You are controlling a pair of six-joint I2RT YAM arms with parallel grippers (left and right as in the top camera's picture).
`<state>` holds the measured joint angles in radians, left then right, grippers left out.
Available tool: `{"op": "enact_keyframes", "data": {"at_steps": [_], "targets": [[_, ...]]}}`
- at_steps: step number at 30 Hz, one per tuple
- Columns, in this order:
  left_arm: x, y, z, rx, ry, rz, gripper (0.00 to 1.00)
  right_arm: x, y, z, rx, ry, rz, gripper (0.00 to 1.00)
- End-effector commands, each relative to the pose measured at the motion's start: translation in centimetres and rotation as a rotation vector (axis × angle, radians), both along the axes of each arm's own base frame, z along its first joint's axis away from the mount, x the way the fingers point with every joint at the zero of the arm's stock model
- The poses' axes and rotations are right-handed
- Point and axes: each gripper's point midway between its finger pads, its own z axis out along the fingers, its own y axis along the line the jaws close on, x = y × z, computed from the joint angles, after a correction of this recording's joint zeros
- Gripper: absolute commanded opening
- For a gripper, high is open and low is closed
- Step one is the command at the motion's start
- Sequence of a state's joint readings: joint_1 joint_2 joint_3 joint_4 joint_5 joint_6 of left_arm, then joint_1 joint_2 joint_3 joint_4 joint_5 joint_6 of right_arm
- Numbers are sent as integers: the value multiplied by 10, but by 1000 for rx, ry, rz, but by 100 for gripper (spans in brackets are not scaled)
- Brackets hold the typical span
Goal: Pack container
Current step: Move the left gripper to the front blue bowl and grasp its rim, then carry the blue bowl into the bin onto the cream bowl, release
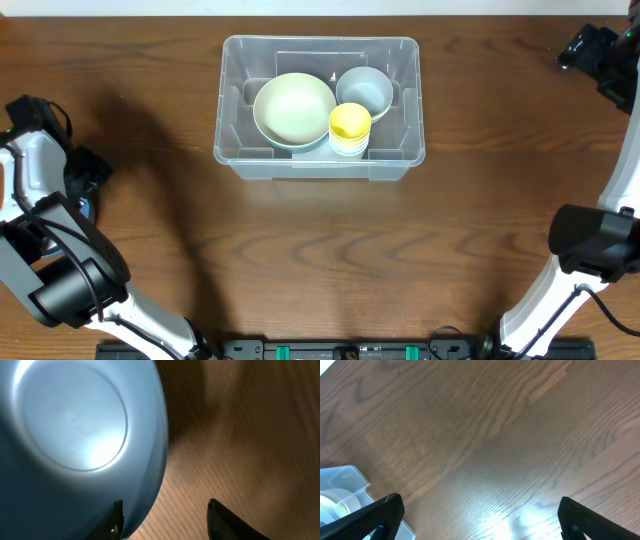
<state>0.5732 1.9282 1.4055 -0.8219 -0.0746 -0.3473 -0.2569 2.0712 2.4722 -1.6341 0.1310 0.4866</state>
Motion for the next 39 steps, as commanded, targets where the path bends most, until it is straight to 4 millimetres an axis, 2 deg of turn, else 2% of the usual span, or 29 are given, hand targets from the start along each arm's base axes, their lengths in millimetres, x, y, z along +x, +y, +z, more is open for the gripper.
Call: {"op": "enact_keyframes", "data": {"at_steps": [1,3,6,9,10,16,20,25,28,30,33,34,37,39], "targets": [[-10,-4,-16,-21,39,11,54,-1,-4,2,-8,-3,-7,99],[-11,-4,-19,-20,39,11,53,-1,-4,2,-8,-3,-7,99],[-10,-4,-19,-19,37,11,39,-1,-4,2,-8,-3,-7,99],[-11,-4,-19,-20,37,11,11,-1,-4,2,-8,-3,-7,99],[-11,-5,-19,-25,37,11,5,-1,-4,2,-8,-3,-7,99],[4,-28,-15,-152,-34,-13,6,-1,-4,2,-8,-3,-7,99],[17,-41,3,-172,-68,-53,6,-1,-4,2,-8,-3,-7,99],[42,-61,52,-121,-175,-159,6,-1,-4,2,-8,-3,-7,99],[59,-80,95,-74,-277,-252,6,-1,-4,2,-8,-3,-7,99],[71,-100,128,-52,-361,-354,6,-1,-4,2,-8,-3,-7,99],[83,-137,178,-1,-478,-518,6,-1,-4,2,-8,-3,-7,99],[85,-148,189,15,-503,-563,6,-1,-4,2,-8,-3,-7,99],[88,-200,231,74,-603,-774,6,-1,-4,2,-8,-3,-7,99],[87,-238,251,104,-663,-908,6,-1,-4,2,-8,-3,-7,99]]}}
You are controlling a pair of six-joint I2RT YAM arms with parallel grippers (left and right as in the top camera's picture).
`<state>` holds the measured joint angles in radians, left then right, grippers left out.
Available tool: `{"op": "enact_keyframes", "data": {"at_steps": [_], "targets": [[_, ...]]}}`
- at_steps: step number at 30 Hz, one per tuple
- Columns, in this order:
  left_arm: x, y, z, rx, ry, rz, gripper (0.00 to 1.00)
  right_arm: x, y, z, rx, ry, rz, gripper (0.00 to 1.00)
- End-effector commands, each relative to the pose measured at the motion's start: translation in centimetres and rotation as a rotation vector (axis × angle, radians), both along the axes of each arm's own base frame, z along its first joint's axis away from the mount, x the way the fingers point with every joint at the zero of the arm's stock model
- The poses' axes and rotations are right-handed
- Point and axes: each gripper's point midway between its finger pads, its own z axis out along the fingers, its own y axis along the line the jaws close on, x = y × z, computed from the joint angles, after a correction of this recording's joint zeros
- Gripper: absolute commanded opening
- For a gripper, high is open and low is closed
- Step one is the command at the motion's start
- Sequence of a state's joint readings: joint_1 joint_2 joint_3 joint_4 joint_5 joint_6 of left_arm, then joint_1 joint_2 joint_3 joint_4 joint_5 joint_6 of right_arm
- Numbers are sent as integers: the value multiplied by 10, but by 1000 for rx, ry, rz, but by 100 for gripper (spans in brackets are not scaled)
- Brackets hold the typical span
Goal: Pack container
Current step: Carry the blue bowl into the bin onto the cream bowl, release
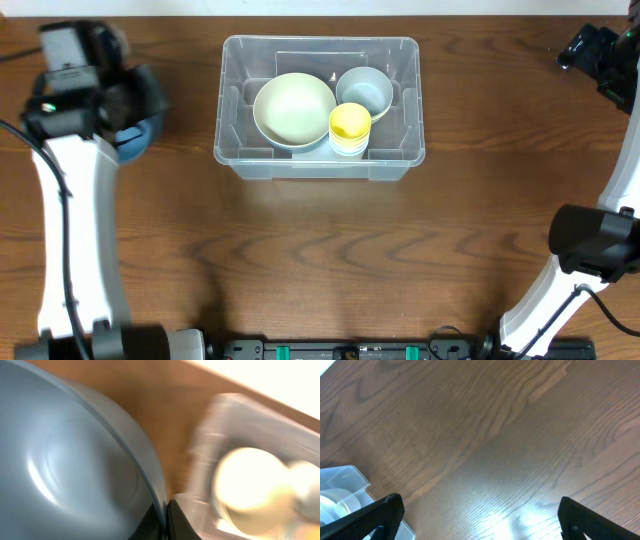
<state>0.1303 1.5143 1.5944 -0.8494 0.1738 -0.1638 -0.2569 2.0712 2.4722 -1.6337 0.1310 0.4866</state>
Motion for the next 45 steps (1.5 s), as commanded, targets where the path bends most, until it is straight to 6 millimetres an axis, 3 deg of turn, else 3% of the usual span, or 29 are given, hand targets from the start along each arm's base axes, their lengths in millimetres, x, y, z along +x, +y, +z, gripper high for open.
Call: {"op": "enact_keyframes", "data": {"at_steps": [1,5,9,13,17,26,35,36,37,38,40,45], "targets": [[-4,-56,34,96,-110,-221,6,-1,-4,2,-8,-2,-7,99],[-7,-115,47,199,-175,-346,6,-1,-4,2,-8,-3,-7,99],[-8,-168,41,298,-200,-441,6,-1,-4,2,-8,-2,-7,99],[-5,-213,21,340,-192,-537,6,-1,-4,2,-8,-2,-7,99],[3,-237,-11,352,-137,-586,6,-1,-4,2,-8,-2,-7,99],[18,-247,-83,389,20,-618,6,-1,-4,2,-8,-2,-7,99],[22,-249,-102,398,55,-624,6,-1,-4,2,-8,-2,-7,99],[22,-249,-102,398,56,-624,9,-1,-4,2,-8,-2,-7,99],[22,-249,-102,398,55,-624,17,-1,-4,2,-8,-2,-7,99],[22,-249,-102,398,56,-624,31,-1,-4,2,-8,-2,-7,99],[22,-249,-102,398,54,-623,43,-1,-4,2,-8,-2,-7,99],[24,-245,-102,398,56,-614,49,-1,-4,2,-8,-2,-7,99]]}}
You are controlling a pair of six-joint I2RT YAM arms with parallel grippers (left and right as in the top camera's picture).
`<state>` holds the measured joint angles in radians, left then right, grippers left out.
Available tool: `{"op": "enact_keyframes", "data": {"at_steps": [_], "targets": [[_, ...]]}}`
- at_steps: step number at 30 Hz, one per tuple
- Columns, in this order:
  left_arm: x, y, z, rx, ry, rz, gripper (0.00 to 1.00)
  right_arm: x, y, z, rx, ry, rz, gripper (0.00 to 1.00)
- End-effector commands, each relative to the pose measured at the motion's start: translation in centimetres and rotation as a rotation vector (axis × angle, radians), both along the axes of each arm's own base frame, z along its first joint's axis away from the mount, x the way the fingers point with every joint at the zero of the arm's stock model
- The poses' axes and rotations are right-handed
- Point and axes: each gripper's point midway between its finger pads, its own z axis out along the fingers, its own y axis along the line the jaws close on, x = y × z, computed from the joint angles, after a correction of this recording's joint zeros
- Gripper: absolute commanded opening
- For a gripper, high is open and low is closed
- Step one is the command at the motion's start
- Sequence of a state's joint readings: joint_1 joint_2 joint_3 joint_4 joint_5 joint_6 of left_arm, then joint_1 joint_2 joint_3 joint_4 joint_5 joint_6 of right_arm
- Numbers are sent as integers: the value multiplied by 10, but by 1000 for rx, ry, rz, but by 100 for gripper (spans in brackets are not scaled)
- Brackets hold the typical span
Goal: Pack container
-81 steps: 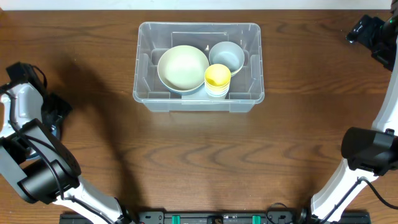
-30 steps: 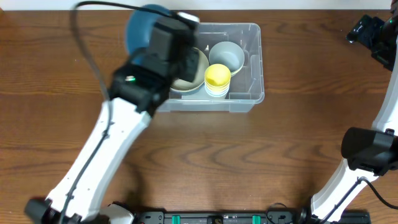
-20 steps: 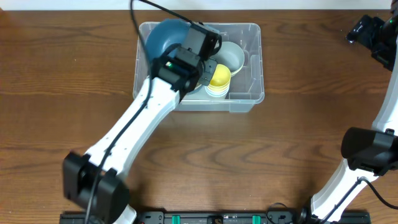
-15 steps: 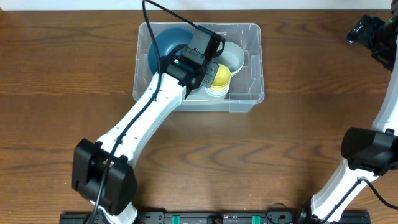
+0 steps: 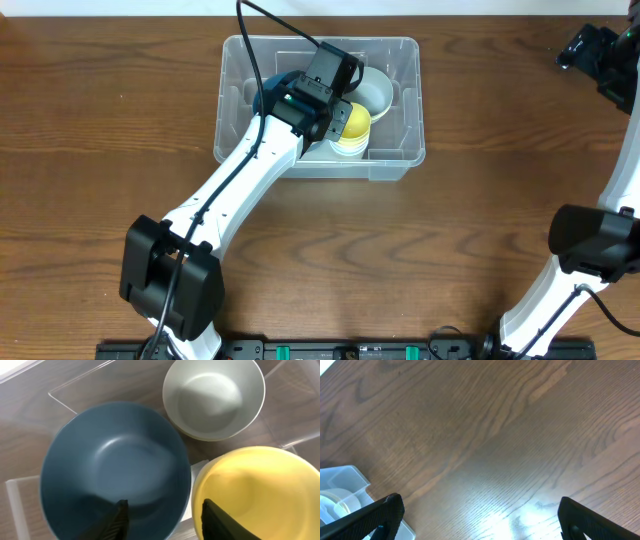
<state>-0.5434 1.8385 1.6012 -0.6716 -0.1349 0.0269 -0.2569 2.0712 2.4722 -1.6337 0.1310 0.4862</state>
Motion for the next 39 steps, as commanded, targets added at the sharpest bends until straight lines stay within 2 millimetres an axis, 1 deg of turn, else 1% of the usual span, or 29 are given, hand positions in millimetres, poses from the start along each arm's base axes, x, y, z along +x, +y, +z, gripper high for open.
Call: {"op": "enact_keyframes", "data": {"at_steps": [1,2,5,7,8,10,13,16,17,20,21,24,26,30,33,36,39], "targets": [[7,7,5,4,-18,21,50,-1,-4,2,-8,-3,-7,99],[8,10,5,4,-18,27,50,-1,-4,2,-8,-3,-7,99],[13,24,10,0,-25,58,56,-1,-4,2,-8,-3,-7,99],[16,37,18,-17,-36,99,57,-1,-3,2,-8,-3,-7,99],[16,46,27,-34,-47,131,59,-1,-3,2,-8,-3,-7,99],[16,63,46,-68,-74,189,61,-1,-3,2,-8,-3,-6,99],[6,91,83,-112,-131,256,71,-1,-3,2,-8,-3,-7,99],[-12,115,127,-150,-209,293,86,-1,-3,2,-8,-3,-7,99],[-21,122,143,-166,-243,301,91,-1,-3,2,-8,-3,-7,99],[-48,137,188,-214,-344,312,99,-1,-3,2,-8,-3,-7,99],[-61,141,203,-231,-379,310,98,-1,-3,2,-8,-3,-7,99],[-100,153,238,-273,-461,305,98,-1,-3,2,-8,-3,-7,99],[-127,161,257,-298,-512,302,98,-1,-3,2,-8,-3,-7,99],[-176,177,291,-356,-630,295,98,-1,-3,2,-8,-2,-7,99],[-208,186,311,-398,-715,289,98,-1,-3,2,-8,-3,-7,99],[-236,195,325,-433,-785,284,98,-1,-3,2,-8,-3,-6,99],[-259,203,329,-451,-823,281,98,-1,-3,2,-8,-3,-7,99]]}}
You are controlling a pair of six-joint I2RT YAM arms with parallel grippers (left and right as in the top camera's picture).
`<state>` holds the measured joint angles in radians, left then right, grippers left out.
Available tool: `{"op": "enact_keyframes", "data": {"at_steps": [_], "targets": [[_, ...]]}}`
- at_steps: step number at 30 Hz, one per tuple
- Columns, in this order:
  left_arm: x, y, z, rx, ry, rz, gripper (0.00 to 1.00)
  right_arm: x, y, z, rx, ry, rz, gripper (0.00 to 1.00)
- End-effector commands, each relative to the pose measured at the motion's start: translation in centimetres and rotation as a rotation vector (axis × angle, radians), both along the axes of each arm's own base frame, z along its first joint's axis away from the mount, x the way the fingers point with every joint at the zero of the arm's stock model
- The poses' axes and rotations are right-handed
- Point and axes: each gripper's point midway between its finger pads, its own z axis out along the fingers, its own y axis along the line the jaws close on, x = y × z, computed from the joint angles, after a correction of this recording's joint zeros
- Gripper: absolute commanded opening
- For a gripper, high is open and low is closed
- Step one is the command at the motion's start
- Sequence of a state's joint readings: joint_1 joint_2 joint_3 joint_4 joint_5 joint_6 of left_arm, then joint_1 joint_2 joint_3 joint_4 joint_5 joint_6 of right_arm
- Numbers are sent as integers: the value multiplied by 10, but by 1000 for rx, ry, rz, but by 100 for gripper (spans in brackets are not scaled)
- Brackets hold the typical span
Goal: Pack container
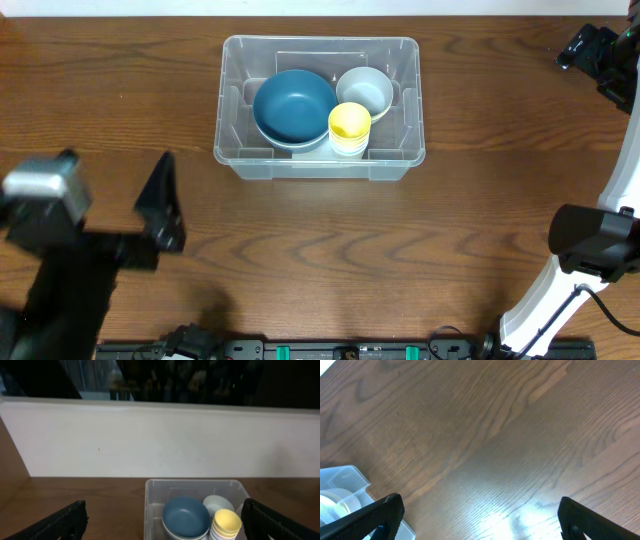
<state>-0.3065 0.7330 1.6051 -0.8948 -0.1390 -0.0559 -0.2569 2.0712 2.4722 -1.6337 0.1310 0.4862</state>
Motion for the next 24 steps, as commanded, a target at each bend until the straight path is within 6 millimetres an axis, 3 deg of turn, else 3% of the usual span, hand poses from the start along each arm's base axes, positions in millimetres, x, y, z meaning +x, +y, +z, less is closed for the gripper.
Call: {"op": "enact_keyframes", "data": {"at_steps": [1,5,9,12,18,24], "targets": [[-22,9,3,-17,-31,13,98,-1,-3,2,-8,-3,-7,99],[-48,18,-18,12,21,15,98,-1,-3,2,-8,-3,-7,98],[-69,28,-77,69,241,43,98,-1,-3,2,-8,-3,-7,99],[-75,36,-101,11,301,117,98,-1,-3,2,-8,-3,-7,99],[-68,46,-138,-117,257,254,98,-1,-3,2,-8,-3,-7,99],[-36,48,-181,-259,141,304,98,-1,-3,2,-8,-3,-7,99]]}}
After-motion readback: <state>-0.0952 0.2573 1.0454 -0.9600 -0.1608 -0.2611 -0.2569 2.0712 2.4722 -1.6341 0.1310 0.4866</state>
